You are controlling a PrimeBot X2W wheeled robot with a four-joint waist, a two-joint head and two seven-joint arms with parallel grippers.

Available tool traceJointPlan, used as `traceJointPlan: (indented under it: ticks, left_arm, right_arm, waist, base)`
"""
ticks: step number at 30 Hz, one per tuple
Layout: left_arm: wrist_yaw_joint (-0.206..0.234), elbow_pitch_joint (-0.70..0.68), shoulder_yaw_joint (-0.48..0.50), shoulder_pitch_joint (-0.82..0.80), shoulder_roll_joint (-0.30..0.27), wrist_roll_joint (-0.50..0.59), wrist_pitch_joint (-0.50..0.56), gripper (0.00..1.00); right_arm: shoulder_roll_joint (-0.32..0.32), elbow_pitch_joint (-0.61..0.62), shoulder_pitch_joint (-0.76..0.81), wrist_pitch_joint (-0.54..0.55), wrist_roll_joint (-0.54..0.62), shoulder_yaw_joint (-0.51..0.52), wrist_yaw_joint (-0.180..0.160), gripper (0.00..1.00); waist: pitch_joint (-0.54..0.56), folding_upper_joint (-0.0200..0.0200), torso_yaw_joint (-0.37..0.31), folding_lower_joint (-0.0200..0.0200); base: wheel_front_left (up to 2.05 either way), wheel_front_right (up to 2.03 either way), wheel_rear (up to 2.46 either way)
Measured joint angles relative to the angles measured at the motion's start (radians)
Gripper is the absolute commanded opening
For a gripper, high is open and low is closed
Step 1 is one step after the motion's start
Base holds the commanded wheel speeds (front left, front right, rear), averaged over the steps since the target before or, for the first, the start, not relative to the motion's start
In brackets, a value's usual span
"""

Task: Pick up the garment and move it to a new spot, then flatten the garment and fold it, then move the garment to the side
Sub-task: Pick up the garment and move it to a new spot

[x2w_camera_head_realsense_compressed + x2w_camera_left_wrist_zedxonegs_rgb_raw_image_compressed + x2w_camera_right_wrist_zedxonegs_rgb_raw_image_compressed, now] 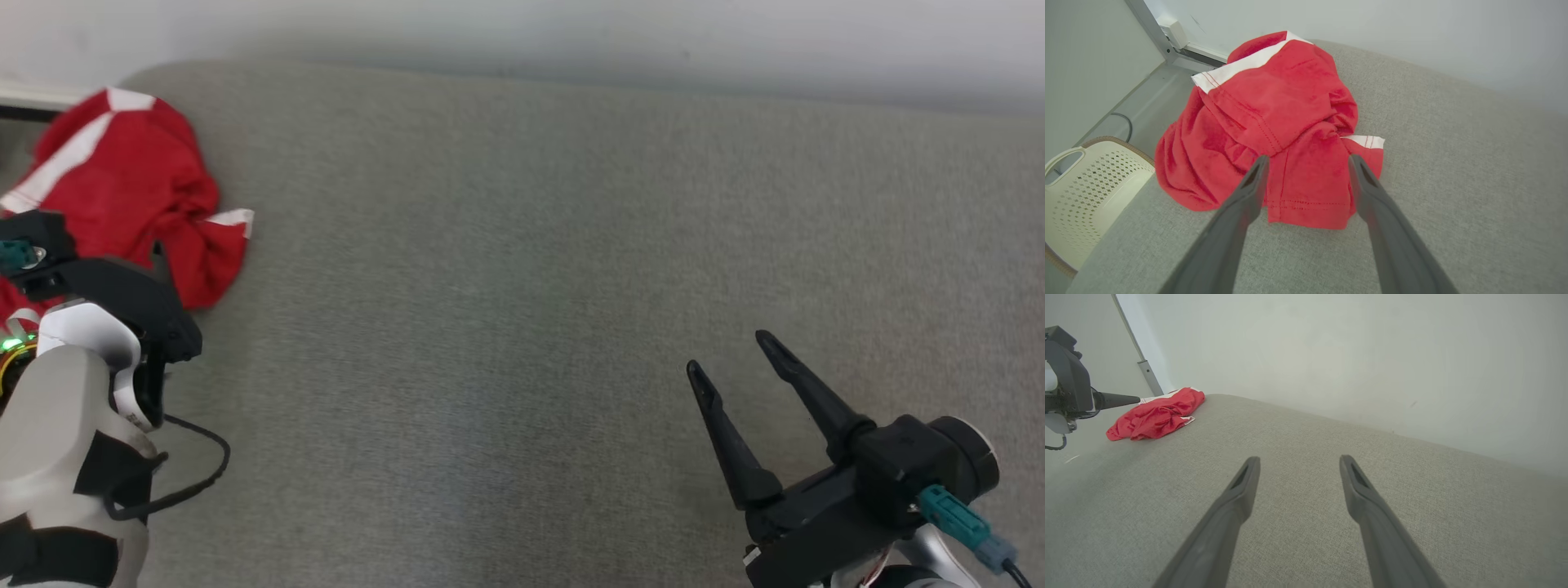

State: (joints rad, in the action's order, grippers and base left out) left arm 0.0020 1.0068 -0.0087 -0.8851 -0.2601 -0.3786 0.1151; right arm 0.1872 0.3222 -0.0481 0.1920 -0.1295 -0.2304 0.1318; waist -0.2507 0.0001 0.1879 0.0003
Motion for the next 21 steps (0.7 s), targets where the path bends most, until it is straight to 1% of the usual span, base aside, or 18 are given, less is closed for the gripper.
traceJointPlan:
  ticks: [2, 6, 12, 15, 16, 17, 21]
  left_arm:
    - [0.025, 0.023, 0.0, -0.014, -0.008, 0.006, -0.011, 1.0]
    - [0.052, 0.071, 0.027, -0.052, -0.046, -0.007, -0.016, 1.0]
    - [0.061, 0.124, 0.073, -0.059, -0.053, -0.062, -0.017, 1.0]
    - [0.08, 0.146, 0.084, -0.06, -0.072, -0.069, -0.017, 1.0]
    - [0.084, 0.15, 0.083, -0.061, -0.078, -0.069, -0.019, 0.44]
    - [0.086, 0.152, 0.083, -0.062, -0.082, -0.069, -0.025, 0.0]
    - [0.086, 0.163, 0.075, -0.068, -0.08, -0.069, -0.026, 0.0]
  right_arm:
    - [0.003, 0.019, 0.001, 0.0, 0.002, 0.006, 0.0, 1.0]
    - [0.008, 0.045, 0.005, 0.0, 0.003, 0.011, 0.0, 1.0]
    - [0.016, 0.067, 0.016, 0.003, 0.002, 0.023, 0.0, 1.0]
    - [0.018, 0.075, 0.02, 0.006, 0.002, 0.026, 0.0, 1.0]
    - [0.019, 0.078, 0.021, 0.007, 0.0, 0.028, 0.0, 1.0]
    - [0.02, 0.079, 0.022, 0.01, -0.001, 0.029, 0.0, 1.0]
    - [0.02, 0.068, 0.021, 0.007, -0.006, 0.037, 0.0, 1.0]
  waist:
    - [-0.037, 0.0001, -0.019, 0.0]
    - [-0.101, 0.0, -0.057, -0.0001]
    - [-0.156, 0.0001, -0.118, -0.0001]
    - [-0.166, 0.0, -0.144, -0.0003]
    - [-0.168, 0.0, -0.151, -0.0003]
    - [-0.171, 0.0, -0.157, -0.0003]
    - [-0.169, 0.0, -0.163, -0.0002]
  base:
    - [0.0, 0.0, 0.0]
    - [0.0, 0.0, 0.0]
    - [0.0, 0.0, 0.0]
    - [0.0, 0.0, 0.0]
    - [0.0, 0.0, 0.0]
    - [0.0, 0.0, 0.0]
    - [0.0, 0.0, 0.0]
